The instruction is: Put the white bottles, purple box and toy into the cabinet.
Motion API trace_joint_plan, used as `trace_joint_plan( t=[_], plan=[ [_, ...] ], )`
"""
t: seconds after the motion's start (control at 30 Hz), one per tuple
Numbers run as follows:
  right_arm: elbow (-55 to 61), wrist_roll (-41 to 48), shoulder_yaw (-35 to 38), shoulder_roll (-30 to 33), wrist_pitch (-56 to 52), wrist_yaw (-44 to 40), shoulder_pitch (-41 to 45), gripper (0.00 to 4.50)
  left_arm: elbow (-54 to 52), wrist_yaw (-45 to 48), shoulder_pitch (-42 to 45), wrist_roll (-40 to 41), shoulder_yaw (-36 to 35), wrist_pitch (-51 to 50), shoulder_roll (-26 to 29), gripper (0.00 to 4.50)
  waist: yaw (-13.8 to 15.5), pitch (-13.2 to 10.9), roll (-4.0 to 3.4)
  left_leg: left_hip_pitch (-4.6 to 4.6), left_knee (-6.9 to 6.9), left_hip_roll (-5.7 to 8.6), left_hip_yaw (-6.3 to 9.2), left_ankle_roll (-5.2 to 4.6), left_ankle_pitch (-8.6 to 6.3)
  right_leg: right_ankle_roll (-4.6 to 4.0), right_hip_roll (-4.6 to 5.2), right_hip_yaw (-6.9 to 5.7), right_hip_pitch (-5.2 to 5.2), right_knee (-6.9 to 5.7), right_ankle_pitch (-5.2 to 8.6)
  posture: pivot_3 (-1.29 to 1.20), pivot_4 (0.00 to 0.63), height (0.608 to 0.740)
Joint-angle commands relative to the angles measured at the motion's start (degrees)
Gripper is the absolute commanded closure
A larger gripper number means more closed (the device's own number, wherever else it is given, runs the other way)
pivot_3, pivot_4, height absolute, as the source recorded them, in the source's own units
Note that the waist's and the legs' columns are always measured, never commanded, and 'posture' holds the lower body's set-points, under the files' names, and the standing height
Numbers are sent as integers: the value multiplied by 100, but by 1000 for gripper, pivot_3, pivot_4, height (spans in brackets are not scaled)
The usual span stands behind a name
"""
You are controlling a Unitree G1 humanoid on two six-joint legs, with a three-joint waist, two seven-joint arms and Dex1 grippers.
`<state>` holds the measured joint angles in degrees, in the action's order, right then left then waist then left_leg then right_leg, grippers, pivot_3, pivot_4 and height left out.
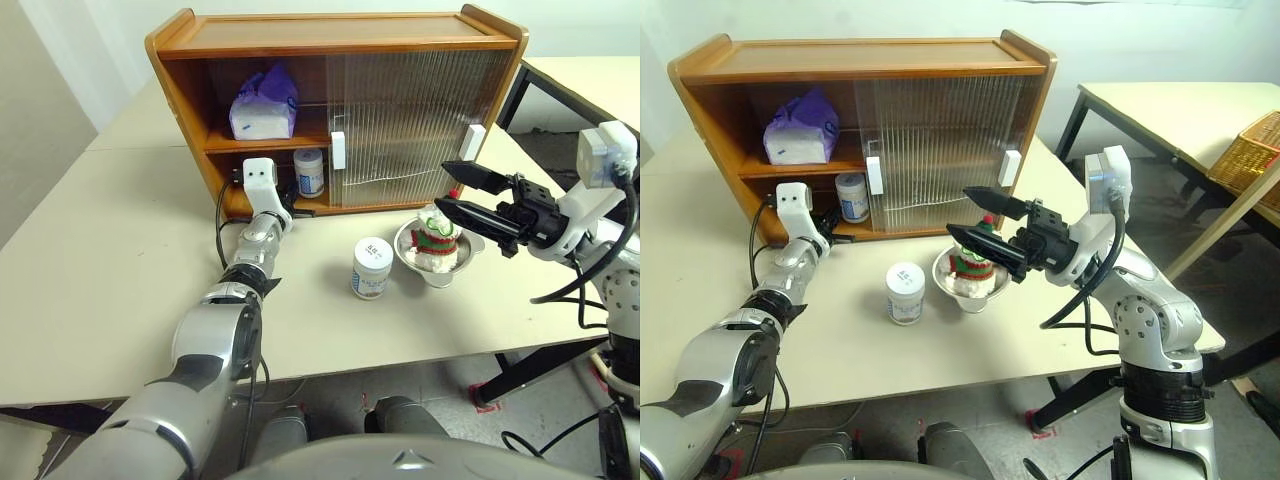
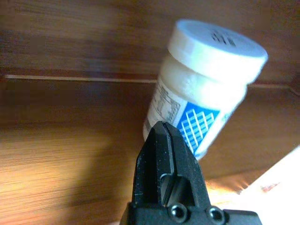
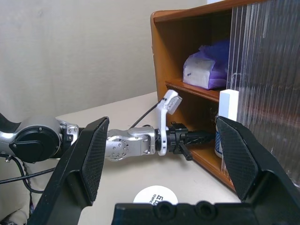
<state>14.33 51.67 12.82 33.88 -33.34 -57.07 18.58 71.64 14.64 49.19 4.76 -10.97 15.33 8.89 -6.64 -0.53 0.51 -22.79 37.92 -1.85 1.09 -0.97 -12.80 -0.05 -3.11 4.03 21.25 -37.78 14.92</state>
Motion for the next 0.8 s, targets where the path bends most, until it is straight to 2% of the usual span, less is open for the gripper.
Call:
trace_joint_plan(
  t=[0.03, 0.27, 0.47, 0.6, 0.8],
  plan=[
    [91, 38, 87, 29, 19, 31, -55, 0, 110, 92, 131, -79, 55, -67, -12, 4487, -19, 0, 0, 0, 0, 0, 0, 0, 0, 0, 0, 0, 0, 1, 0, -209, 0, 740],
    [111, 40, 63, 9, 24, 69, -50, 0, 116, 37, 151, -3, -61, 10, 64, 4487, -64, 0, 0, -5, -3, 0, 1, -2, -1, 4, 0, 0, 0, 14, -2, -202, 0, 740],
    [44, 42, 46, 16, 8, 33, -10, 0, -466, 939, -329, 344, -188, 265, 125, 4487, -75, 1, -3, -10, -10, 0, 1, -7, -5, 7, 0, 0, 1, 29, -4, -181, 0, 740],
    [-26, 27, -18, -15, 12, -16, 39, 0, -1309, 1876, -874, 535, -31, 159, 242, 3600, -46, 3, -5, -14, -13, 1, 1, -9, -8, 7, 0, -1, 1, 37, -4, -161, 0, 740],
    [-180, -31, -116, -73, 49, -127, 165, 0, -2708, 3362, -1568, 993, 186, -601, 606, 1485, 49, 5, -8, -16, -13, 1, 1, -10, -9, 2, -1, -3, 2, 37, -9, -144, 0, 740]
  ],
)
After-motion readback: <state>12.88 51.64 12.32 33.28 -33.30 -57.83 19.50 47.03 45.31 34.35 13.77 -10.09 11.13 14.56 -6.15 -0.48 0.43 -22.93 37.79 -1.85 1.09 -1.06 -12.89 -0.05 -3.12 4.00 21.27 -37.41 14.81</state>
